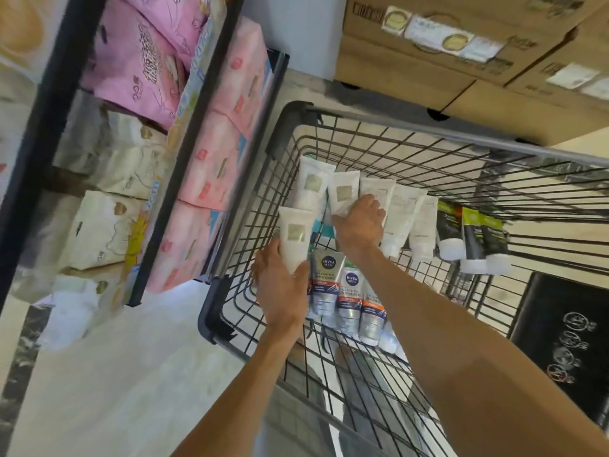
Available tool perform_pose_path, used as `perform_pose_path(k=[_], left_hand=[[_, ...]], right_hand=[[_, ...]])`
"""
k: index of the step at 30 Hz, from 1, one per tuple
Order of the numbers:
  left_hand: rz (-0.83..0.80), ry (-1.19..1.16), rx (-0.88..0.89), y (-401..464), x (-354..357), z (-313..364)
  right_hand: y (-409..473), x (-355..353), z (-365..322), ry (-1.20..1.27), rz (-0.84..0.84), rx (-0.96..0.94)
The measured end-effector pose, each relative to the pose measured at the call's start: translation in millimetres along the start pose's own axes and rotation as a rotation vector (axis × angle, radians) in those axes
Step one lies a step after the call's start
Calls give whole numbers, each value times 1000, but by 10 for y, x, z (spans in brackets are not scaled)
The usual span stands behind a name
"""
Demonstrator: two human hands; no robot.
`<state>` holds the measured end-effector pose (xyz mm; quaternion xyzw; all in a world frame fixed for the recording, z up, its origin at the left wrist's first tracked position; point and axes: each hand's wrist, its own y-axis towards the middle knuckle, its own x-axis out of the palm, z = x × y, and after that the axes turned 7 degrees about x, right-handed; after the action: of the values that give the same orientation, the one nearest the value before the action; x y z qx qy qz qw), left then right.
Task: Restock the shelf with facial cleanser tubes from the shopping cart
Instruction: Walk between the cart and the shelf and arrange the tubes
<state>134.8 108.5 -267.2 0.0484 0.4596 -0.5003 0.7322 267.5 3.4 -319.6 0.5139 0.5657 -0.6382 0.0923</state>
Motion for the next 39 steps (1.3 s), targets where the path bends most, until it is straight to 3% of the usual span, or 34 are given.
perform_pose_path(k=[12,22,28,39], left_hand=[[-65,-65,118,-173,-153,142],[-102,-155,220,-770,-924,660],[-47,-204,178,-1183,-1325,842],[339,-199,22,-2117,-1590,753]], right_hand=[[-443,-301,759,391,-77,88],[-1897,-1317,1139,659,-162,-4],[-2415,-1708,1227,565,-115,-130],[-2792,-2049,1140,308,-221,-533]])
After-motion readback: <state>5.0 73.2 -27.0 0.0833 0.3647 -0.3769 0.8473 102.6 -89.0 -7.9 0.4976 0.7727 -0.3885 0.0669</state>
